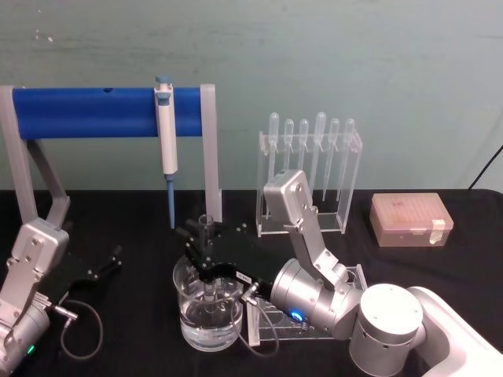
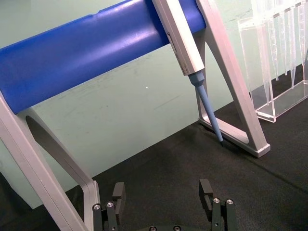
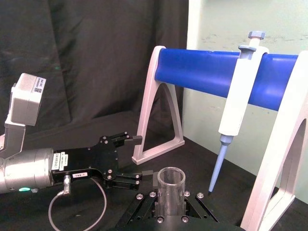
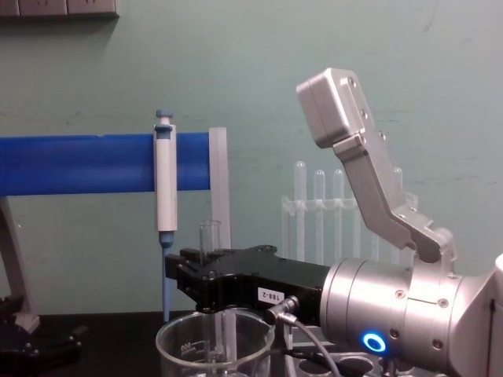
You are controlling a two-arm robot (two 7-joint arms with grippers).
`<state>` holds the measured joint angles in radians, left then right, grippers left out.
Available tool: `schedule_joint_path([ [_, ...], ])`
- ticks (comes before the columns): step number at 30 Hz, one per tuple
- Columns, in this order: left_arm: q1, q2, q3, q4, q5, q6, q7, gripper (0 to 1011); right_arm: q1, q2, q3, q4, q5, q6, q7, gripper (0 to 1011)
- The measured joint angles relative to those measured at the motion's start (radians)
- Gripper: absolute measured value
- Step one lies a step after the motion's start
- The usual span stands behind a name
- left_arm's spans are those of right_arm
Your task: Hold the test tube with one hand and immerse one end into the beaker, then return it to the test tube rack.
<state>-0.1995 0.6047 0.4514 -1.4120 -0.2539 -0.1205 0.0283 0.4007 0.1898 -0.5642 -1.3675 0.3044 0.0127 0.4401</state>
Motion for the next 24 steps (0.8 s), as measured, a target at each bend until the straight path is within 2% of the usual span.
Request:
schedule_joint_path([
  [24, 0.000, 0.000, 0.000, 0.000, 0.000, 0.000, 0.000, 1000, 0.000, 0.000, 0.000, 0.000, 0.000, 0.000, 0.000, 151],
])
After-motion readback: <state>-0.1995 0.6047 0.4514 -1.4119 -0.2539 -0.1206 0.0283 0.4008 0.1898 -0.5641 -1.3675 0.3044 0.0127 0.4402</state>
